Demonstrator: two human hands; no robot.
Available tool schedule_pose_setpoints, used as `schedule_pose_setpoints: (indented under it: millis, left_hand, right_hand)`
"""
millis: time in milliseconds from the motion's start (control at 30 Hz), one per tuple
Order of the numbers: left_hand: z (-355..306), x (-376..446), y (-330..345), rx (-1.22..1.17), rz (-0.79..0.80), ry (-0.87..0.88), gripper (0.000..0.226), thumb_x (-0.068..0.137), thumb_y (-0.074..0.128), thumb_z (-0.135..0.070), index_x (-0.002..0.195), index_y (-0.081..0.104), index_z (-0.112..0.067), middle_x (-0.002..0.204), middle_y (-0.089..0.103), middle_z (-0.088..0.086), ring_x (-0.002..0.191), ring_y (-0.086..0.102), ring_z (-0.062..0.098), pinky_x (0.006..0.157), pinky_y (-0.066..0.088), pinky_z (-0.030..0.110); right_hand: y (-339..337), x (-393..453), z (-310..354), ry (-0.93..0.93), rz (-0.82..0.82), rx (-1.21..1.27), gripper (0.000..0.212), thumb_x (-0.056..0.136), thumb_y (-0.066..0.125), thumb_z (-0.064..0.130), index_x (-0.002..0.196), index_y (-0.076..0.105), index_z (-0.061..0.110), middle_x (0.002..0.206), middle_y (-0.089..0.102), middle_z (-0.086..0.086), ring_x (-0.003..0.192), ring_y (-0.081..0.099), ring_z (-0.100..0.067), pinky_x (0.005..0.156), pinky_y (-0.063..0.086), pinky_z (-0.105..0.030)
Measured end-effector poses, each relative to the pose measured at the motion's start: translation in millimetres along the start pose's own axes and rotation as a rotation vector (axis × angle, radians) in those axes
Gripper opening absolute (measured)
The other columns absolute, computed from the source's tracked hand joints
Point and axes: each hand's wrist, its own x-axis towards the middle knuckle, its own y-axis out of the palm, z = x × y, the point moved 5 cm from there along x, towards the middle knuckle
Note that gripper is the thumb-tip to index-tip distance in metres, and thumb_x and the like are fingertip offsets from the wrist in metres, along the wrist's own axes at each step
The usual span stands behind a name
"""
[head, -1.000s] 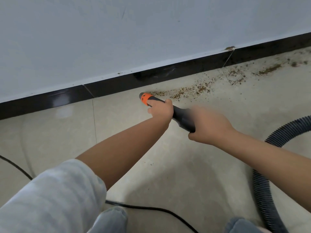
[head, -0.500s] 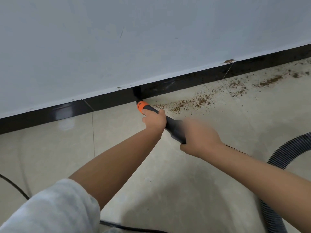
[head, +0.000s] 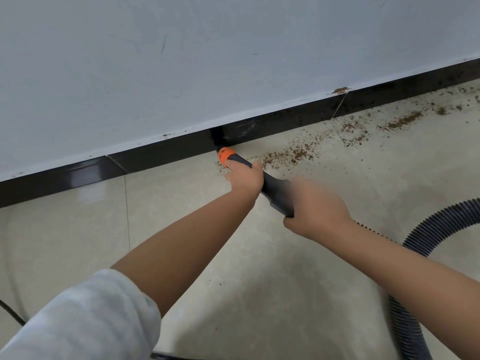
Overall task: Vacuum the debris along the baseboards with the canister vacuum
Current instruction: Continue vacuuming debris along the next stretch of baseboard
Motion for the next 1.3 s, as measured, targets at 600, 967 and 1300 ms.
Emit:
schedule_pose_setpoints:
  millis: [600, 967, 1300]
  left_hand:
    - [-46, -8, 103, 0.051, 0.177, 0.117, 0.056, 0.096, 0.041, -0.027, 0.142, 0.018, -0.005, 0.135, 0.041, 0.021, 0.106, 0.054, 0.030, 0.070, 0.043, 0.031]
    - [-77, -17, 171, 0.111, 0.285, 0.153, 0.056, 0.096, 0.041, -0.027, 0.143, 0.018, -0.006, 0.140, 0.036, 0.022, 0.111, 0.052, 0.031, 0.074, 0.043, 0.033]
    - [-84, -28, 182, 0.069, 0.294, 0.135, 0.061, 0.096, 0.041, -0.029, 0.145, 0.012, -0.009, 0.141, 0.036, 0.022, 0.101, 0.054, 0.028, 0.073, 0.044, 0.031]
  right_hand:
    - [-9, -2, -91, 0.193, -0.045, 0.075, 0.047, 0.082, 0.062, 0.032, 0.112, 0.034, 0.009, 0.093, 0.035, -0.004, 0.074, 0.043, -0.023, 0.056, 0.032, -0.029]
    - [-13, 1, -151, 0.301, -0.107, 0.129, 0.048, 0.080, 0.064, 0.030, 0.111, 0.036, 0.008, 0.092, 0.037, -0.005, 0.073, 0.043, -0.023, 0.048, 0.025, -0.027]
    - [-17, 1, -166, 0.298, -0.124, 0.134, 0.044, 0.079, 0.065, 0.030, 0.098, 0.030, 0.011, 0.089, 0.037, -0.005, 0.071, 0.042, -0.025, 0.048, 0.025, -0.029]
